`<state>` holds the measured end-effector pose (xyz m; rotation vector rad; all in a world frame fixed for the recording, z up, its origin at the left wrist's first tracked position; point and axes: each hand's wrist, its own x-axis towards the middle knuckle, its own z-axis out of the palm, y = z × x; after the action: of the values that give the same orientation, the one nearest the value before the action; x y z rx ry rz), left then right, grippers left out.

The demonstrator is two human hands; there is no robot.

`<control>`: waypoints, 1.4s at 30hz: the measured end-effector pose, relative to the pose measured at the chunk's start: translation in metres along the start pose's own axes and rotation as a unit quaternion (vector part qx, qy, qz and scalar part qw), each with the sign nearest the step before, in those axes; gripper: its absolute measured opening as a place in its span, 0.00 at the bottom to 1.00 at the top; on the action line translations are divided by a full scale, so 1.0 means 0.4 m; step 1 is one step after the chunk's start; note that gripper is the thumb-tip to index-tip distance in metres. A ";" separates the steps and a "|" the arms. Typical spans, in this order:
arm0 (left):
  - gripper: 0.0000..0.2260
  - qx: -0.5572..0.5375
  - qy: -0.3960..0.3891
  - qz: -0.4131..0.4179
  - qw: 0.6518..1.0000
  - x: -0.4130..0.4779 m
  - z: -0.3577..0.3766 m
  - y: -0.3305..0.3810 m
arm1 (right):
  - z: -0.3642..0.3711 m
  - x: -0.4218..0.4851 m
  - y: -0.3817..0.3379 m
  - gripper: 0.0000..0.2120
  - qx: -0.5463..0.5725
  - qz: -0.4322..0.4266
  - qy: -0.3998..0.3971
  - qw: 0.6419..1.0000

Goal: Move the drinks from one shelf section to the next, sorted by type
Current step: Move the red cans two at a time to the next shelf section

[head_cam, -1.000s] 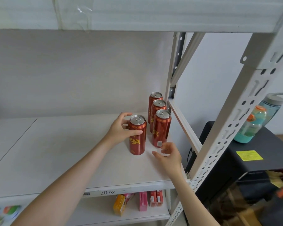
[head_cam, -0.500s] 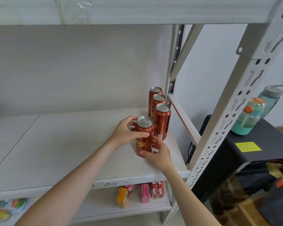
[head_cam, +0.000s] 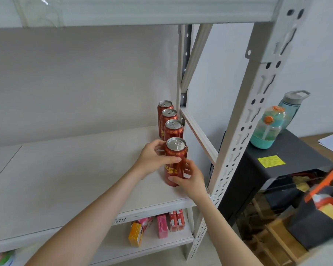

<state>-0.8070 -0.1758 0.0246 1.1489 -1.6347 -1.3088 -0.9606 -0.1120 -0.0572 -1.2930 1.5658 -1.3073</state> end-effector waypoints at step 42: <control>0.22 0.210 0.002 0.023 0.978 -0.026 -0.108 -0.035 | 0.008 -0.046 0.003 0.38 -0.176 0.026 0.102 0.979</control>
<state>-0.7608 -0.1811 0.0198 1.3422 -1.9822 -0.9540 -0.9536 -0.0952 -0.0606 -1.3491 2.0327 -1.1959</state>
